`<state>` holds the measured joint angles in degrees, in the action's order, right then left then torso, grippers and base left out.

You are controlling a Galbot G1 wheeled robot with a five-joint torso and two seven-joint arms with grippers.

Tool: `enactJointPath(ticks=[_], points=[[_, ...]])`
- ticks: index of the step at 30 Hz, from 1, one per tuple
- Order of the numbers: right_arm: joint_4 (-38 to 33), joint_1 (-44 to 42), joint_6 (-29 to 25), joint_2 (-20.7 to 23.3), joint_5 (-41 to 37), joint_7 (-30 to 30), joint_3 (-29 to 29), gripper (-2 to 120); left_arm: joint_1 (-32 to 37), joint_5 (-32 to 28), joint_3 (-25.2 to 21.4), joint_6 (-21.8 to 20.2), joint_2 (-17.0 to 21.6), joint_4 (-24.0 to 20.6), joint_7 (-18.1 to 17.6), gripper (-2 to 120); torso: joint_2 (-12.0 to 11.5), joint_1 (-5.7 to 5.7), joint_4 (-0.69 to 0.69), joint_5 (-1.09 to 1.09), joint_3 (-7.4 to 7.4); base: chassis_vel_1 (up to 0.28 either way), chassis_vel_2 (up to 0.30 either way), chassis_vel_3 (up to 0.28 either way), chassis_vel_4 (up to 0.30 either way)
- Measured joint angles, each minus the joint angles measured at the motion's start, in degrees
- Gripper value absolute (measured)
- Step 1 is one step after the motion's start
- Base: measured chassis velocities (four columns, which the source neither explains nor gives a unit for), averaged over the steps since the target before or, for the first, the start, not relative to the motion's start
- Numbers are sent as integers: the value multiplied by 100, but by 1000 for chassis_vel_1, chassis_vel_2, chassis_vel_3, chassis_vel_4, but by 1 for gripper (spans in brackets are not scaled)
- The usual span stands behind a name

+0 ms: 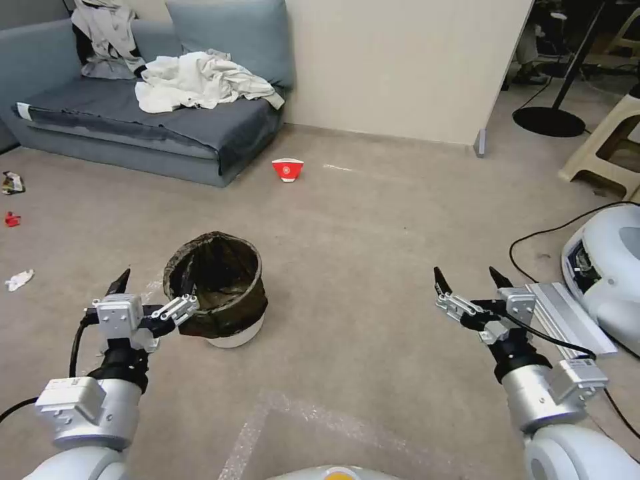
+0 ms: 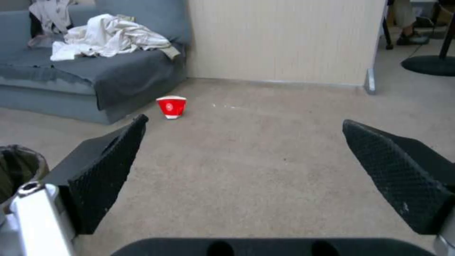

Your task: Pick up the trash can from the floor.

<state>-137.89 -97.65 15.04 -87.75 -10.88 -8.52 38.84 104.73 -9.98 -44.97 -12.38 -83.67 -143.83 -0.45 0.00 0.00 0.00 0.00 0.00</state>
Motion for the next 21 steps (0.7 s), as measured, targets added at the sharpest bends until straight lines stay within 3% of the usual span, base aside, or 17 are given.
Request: enactJointPath(ticks=[10, 21], points=[[-15, -2, -27, -11, 12, 9, -4, 100, 33, 256, -14, 81, -1, 31, 265, 100, 0, 0, 0, 0, 0, 0, 0, 0, 0], [-4, 1, -30, -16, 30, 97, 0, 100, -13, 261, 13, 144, -2, 46, 317, 100, 0, 0, 0, 0, 0, 37, 38, 41, 39]])
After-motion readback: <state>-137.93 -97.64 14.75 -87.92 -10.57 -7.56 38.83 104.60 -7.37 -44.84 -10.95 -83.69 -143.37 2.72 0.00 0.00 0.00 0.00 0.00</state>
